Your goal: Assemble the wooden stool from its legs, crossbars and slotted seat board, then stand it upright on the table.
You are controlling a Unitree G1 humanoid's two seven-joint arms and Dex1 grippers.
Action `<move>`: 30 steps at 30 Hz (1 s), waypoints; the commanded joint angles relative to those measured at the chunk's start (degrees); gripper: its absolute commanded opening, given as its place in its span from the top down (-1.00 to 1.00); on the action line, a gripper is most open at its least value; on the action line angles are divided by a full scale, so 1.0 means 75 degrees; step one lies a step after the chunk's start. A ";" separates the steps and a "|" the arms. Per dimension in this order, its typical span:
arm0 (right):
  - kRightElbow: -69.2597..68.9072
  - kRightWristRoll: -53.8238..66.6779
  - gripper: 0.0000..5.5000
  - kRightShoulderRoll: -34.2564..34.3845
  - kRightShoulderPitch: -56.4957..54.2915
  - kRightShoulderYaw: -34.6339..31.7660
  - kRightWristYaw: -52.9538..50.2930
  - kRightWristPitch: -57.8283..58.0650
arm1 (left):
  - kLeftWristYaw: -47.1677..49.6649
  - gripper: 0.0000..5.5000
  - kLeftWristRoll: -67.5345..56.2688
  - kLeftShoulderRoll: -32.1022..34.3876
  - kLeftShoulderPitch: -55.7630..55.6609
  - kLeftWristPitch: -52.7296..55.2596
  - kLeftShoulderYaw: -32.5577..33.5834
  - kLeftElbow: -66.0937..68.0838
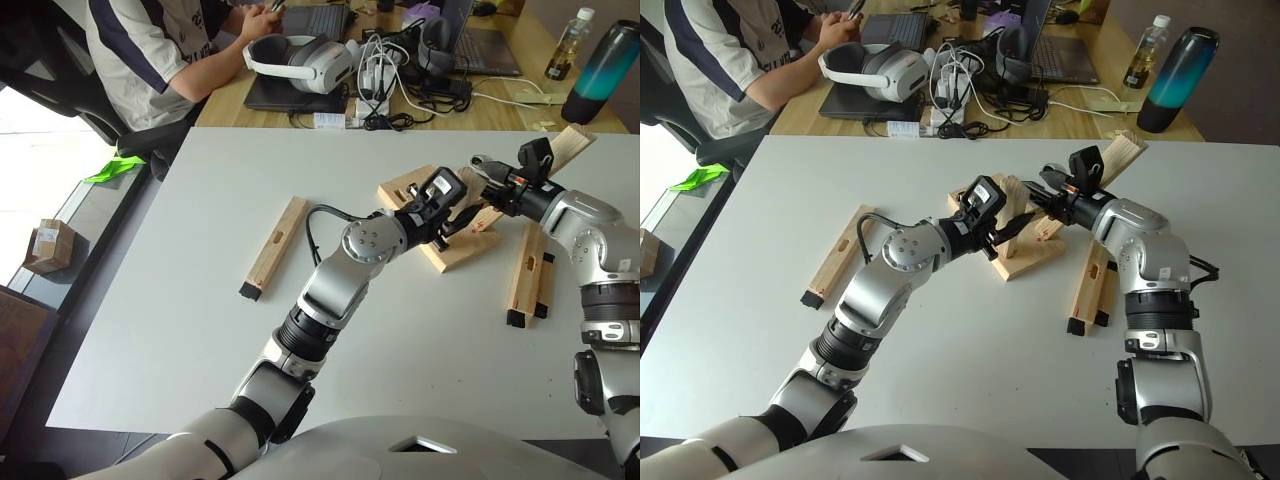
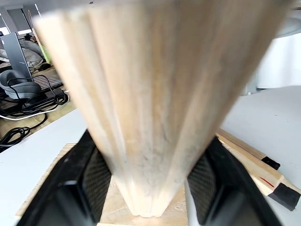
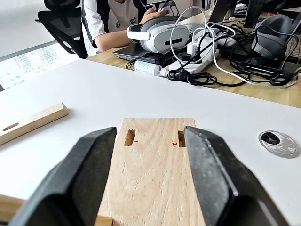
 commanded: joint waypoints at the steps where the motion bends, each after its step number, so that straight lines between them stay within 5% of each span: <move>1: 0.2407 -0.1136 0.29 0.0103 0.1403 0.0563 -0.0457 -0.0222 | 0.0004 0.26 -0.0067 0.0230 0.0366 0.0484 0.0150 -0.0028; 5: 0.1602 -0.1206 0.44 0.0615 0.1045 -0.0032 -0.1078 -0.3728 | 0.0027 0.26 -0.0128 0.0122 0.0283 0.0182 0.0245 0.0057; 9: 0.0721 -0.1686 0.54 0.0891 0.0618 -0.0165 -0.1675 -0.5458 | 0.0064 0.26 -0.0169 -0.0012 0.0262 -0.0265 0.0360 0.0129; 19: -0.1091 -0.1722 0.55 0.1567 -0.0834 -0.0482 -0.2990 -0.5115 | 0.0233 -0.34 -0.1094 -0.0916 0.0165 -0.1710 0.1078 -0.0300; 22: -0.1698 -0.1516 0.55 0.1640 -0.1125 -0.0463 -0.2997 -0.4679 | -0.0682 -0.34 -0.2285 -0.0556 0.0460 -0.1467 0.1085 -0.1398; 24: -0.2402 -0.1381 0.55 0.1643 -0.1296 -0.0172 -0.2657 -0.4480 | -0.0625 -0.34 -0.2868 -0.0238 0.0599 -0.1532 0.1935 -0.1945; 27: -0.3695 -0.1447 0.55 0.1603 -0.1304 0.0871 -0.1814 -0.3894 | 0.1913 -0.34 -0.3037 -0.0346 0.0139 -0.2606 0.4775 -0.1161; 30: -0.4446 -0.1615 0.55 0.2082 -0.0895 0.2251 -0.1708 -0.2230 | 0.3520 -0.34 -0.2833 -0.0050 -0.0051 -0.3271 0.6315 -0.0231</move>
